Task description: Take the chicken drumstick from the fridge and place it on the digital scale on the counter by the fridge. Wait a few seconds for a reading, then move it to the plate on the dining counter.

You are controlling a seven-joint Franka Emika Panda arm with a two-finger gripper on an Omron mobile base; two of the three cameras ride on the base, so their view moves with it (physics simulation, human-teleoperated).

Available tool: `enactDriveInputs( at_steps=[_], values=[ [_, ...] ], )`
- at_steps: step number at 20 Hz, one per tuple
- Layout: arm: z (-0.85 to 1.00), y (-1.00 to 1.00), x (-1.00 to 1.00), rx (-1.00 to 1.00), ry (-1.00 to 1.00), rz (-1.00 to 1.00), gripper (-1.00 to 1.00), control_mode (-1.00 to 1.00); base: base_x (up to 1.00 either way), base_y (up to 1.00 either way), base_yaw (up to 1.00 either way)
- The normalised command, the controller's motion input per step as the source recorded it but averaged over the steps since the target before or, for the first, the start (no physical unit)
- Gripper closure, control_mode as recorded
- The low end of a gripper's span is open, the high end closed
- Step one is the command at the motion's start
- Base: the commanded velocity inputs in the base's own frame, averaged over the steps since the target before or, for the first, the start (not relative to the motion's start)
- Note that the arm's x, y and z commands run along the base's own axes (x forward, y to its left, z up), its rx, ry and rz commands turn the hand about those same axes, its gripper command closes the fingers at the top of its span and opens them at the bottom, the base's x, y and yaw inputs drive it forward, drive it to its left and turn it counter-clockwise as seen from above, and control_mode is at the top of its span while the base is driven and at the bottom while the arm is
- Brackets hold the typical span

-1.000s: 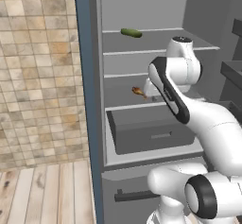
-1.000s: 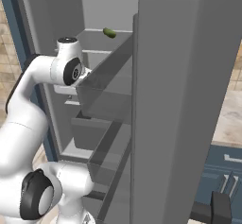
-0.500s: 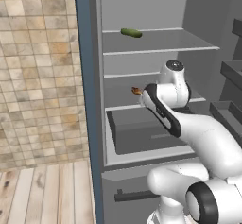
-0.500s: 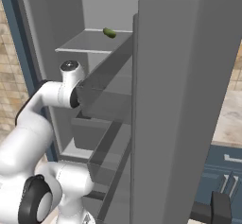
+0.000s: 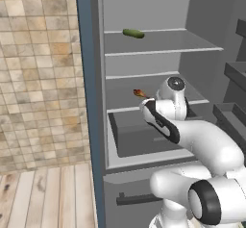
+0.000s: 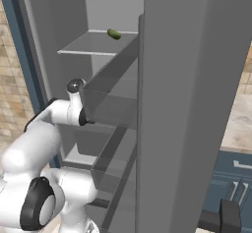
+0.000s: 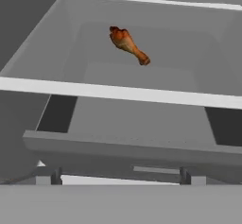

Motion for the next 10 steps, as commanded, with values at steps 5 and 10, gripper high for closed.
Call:
enactDriveInputs(
  at_steps=[5,10],
  values=[
    [0.39,-0.15,0.48,0.00,0.02,0.06,-1.00,-1.00,0.00,0.00,0.00],
    [0.07,-0.08,0.72,0.00,0.05,0.06,-1.00,-1.00,0.00,0.00,0.00]
  ],
)
